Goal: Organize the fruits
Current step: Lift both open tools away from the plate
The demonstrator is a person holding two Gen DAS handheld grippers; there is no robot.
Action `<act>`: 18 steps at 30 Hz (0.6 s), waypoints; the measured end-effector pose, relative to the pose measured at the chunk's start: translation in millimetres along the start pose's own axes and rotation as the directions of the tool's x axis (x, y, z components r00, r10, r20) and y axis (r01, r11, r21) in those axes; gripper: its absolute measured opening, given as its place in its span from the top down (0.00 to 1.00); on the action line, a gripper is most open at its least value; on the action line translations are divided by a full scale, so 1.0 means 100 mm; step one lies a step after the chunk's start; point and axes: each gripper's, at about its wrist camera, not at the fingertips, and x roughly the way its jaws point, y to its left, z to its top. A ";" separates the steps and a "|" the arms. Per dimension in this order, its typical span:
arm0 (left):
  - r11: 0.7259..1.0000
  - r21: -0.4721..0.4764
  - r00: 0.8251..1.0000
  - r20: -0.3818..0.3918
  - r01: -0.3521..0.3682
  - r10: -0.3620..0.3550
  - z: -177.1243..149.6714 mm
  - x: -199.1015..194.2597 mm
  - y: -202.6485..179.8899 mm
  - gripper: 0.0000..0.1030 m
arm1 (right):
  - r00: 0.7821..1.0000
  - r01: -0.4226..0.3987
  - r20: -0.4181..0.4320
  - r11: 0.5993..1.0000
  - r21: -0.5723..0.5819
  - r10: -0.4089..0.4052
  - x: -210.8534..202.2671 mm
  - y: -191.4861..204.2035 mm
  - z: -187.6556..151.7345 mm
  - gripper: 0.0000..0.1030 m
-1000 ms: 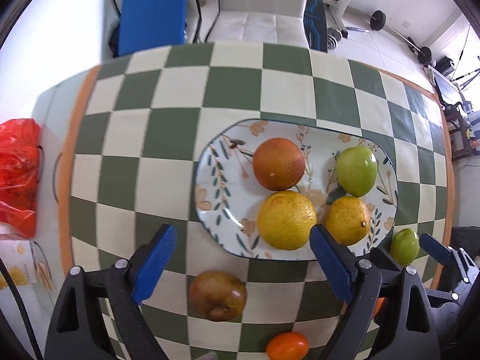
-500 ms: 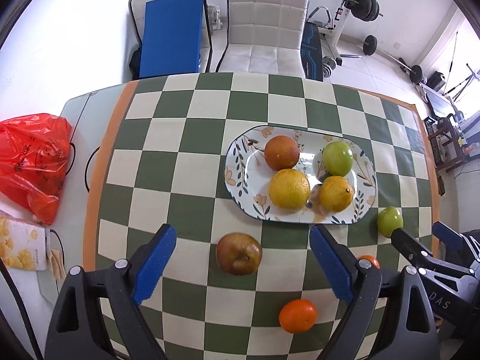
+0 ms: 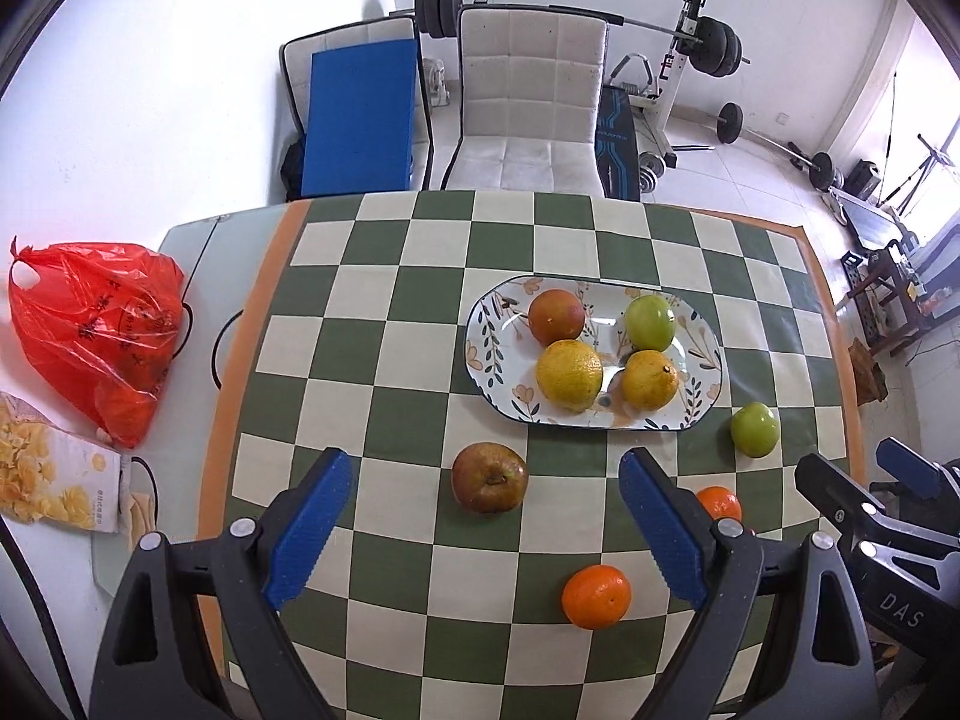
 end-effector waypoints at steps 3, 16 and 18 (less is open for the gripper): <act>1.000 0.007 1.000 0.014 -0.003 0.003 -0.02 -0.05 -0.03 0.11 | 1.000 0.000 0.020 1.000 -0.007 0.000 -0.10 0.05 -0.03 0.06; 1.000 -0.021 0.998 -0.061 -0.007 0.006 0.09 0.26 0.03 0.00 | 0.998 -0.052 -0.015 0.996 0.077 0.053 0.06 -0.11 0.00 0.06; 0.999 -0.024 0.995 -0.099 -0.027 0.024 0.10 0.44 0.08 0.00 | 0.996 -0.056 -0.058 0.992 0.117 0.063 0.25 -0.23 -0.01 0.06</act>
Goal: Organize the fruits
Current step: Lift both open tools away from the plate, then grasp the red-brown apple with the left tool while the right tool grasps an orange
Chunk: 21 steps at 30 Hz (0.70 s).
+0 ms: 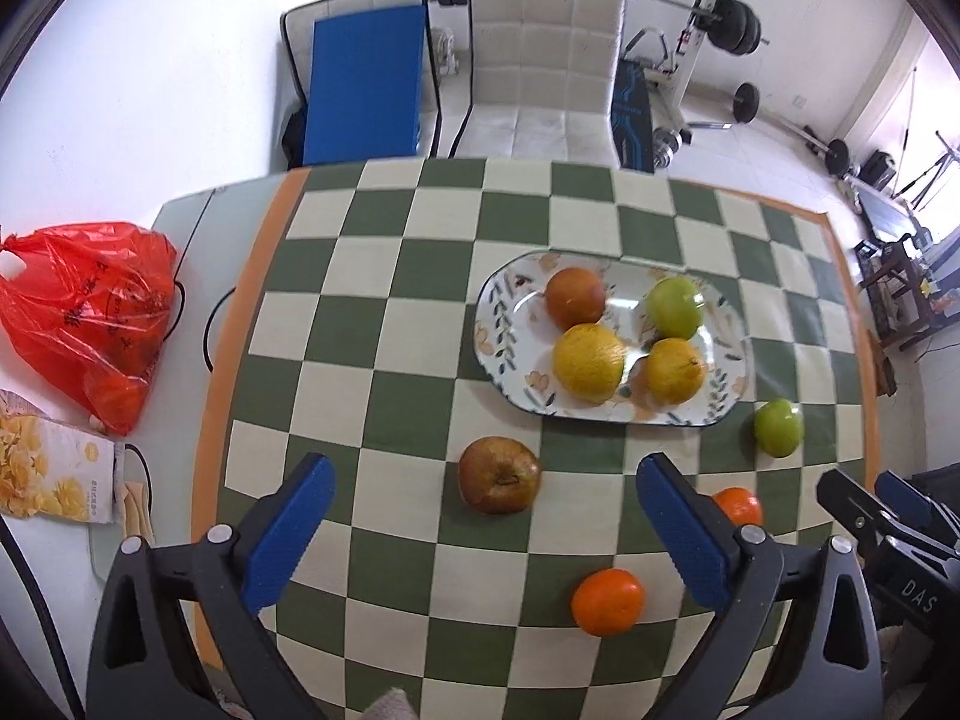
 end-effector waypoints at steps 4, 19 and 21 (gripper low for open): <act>1.000 -0.017 0.996 -0.089 -0.014 0.013 0.02 0.40 0.09 0.00 | 0.994 0.021 -0.108 0.998 0.054 -0.015 0.50 -0.27 -0.04 0.06; 0.999 0.047 0.913 -0.409 0.010 0.010 -0.12 1.79 -0.16 0.00 | 0.943 0.076 -0.332 0.991 0.112 -0.034 1.76 -0.52 -0.35 0.07; 0.999 0.032 0.911 -0.412 0.025 -0.010 -0.13 1.86 -0.17 0.04 | 0.938 0.079 -0.346 0.991 0.109 -0.037 1.84 -0.51 -0.36 0.08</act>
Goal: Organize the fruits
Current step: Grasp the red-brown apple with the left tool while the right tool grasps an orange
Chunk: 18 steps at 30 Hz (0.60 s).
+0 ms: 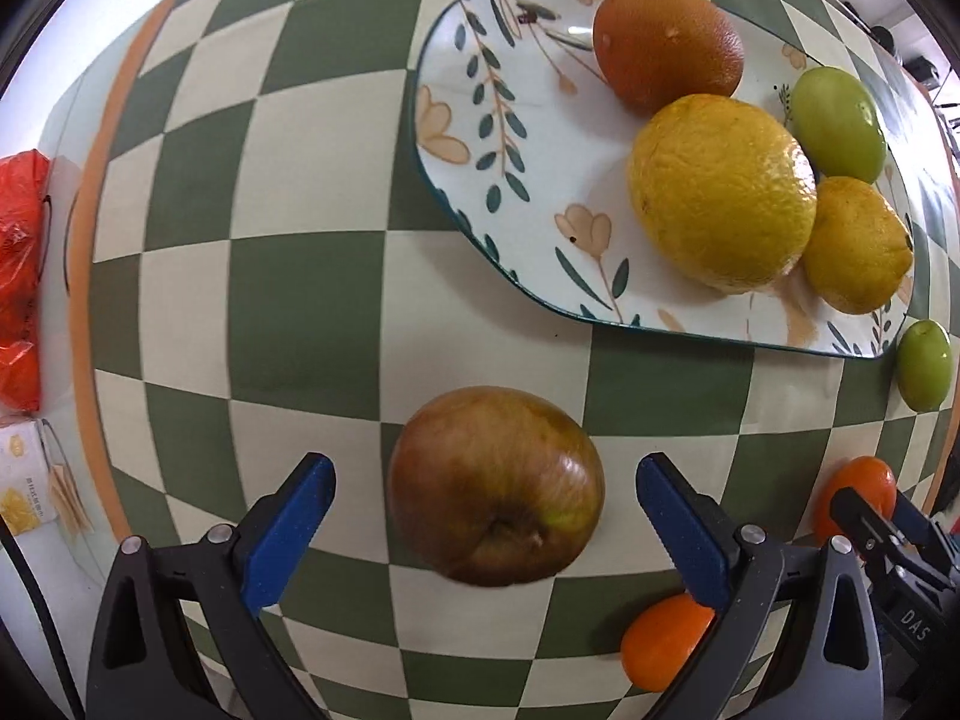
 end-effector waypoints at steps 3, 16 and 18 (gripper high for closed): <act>1.000 0.000 1.000 0.027 0.011 -0.011 -0.01 -0.01 -0.01 0.38 | 1.000 0.001 -0.015 1.000 -0.003 -0.001 0.08 0.01 0.01 0.18; 0.997 0.070 1.000 0.005 0.026 -0.027 -0.69 0.04 -0.30 0.39 | 0.993 -0.033 -0.118 0.988 -0.152 0.015 0.26 0.19 -0.30 0.35; 0.998 0.054 0.999 -0.013 0.031 -0.030 -0.72 0.12 -0.30 0.39 | 0.993 -0.041 -0.116 0.988 -0.147 0.024 0.29 0.20 -0.35 0.34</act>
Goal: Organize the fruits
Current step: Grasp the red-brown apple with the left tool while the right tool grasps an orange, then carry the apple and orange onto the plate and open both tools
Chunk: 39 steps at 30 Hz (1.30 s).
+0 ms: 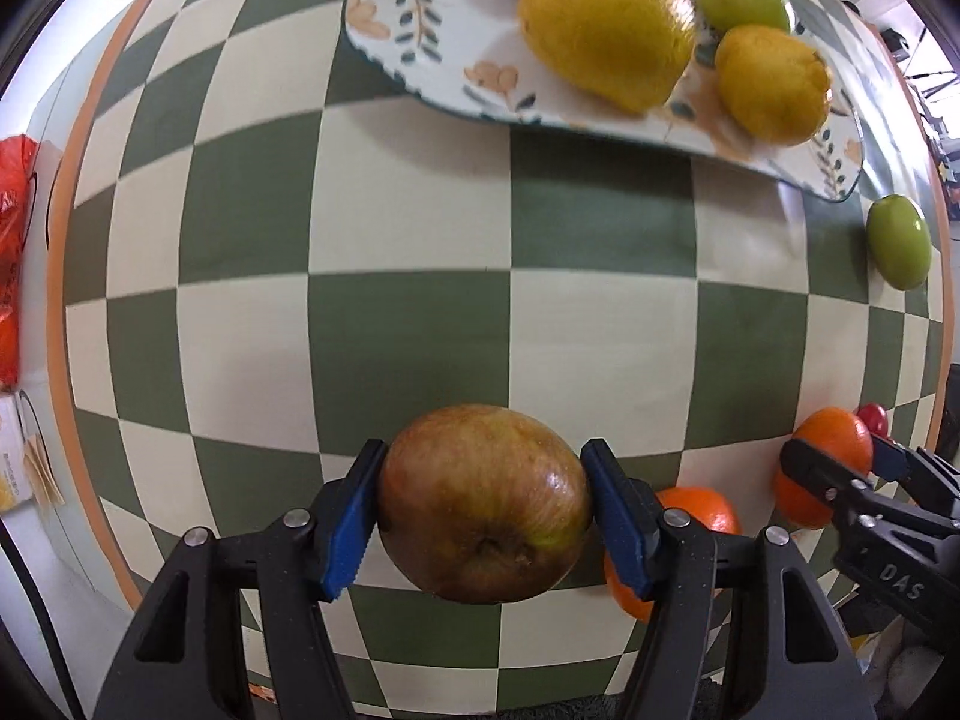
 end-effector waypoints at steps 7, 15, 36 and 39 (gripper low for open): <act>1.000 -0.007 1.000 0.015 0.002 -0.002 -0.03 0.08 -0.03 0.39 | 1.000 0.001 0.002 1.000 0.003 -0.001 -0.05 -0.08 -0.11 0.30; 0.999 -0.018 0.998 0.044 0.049 -0.048 -0.07 -0.32 0.24 0.39 | 1.000 0.016 0.010 0.999 -0.043 -0.016 0.00 -0.03 -0.21 0.35; 0.991 -0.074 0.988 0.117 0.114 -0.104 1.77 -1.09 0.48 0.38 | 0.972 -0.081 0.223 0.996 0.028 0.073 -1.32 -0.02 1.54 0.35; 0.983 -0.124 0.990 0.056 0.135 -0.129 1.87 -0.88 0.55 0.38 | 0.981 -0.054 0.188 0.998 0.031 0.047 -1.15 -0.02 1.71 0.35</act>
